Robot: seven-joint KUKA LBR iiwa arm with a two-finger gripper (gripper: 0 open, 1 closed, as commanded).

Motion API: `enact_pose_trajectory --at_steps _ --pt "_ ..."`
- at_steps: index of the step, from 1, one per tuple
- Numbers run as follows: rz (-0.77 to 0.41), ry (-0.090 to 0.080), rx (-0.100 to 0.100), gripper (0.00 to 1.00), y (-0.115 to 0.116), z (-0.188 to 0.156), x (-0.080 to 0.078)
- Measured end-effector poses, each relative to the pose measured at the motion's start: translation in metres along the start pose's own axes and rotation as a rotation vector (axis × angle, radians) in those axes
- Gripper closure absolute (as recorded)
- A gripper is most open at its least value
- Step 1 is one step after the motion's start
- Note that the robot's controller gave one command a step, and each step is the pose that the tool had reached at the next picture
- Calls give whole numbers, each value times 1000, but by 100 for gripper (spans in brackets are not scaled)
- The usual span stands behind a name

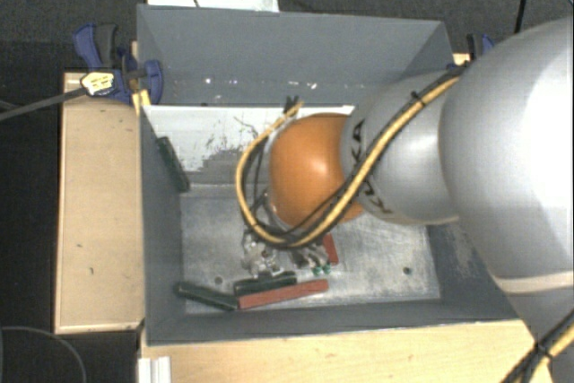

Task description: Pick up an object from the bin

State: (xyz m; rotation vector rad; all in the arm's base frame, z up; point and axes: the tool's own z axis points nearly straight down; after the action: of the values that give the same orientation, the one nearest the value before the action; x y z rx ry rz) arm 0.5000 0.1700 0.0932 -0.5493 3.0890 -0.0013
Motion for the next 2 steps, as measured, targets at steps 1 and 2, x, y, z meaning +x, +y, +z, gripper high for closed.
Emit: enact_pose_trajectory --at_steps 1,2 --pt "-65 3 -2 0 36 -6 -8" --pt "-95 3 -2 0 26 -5 -2"
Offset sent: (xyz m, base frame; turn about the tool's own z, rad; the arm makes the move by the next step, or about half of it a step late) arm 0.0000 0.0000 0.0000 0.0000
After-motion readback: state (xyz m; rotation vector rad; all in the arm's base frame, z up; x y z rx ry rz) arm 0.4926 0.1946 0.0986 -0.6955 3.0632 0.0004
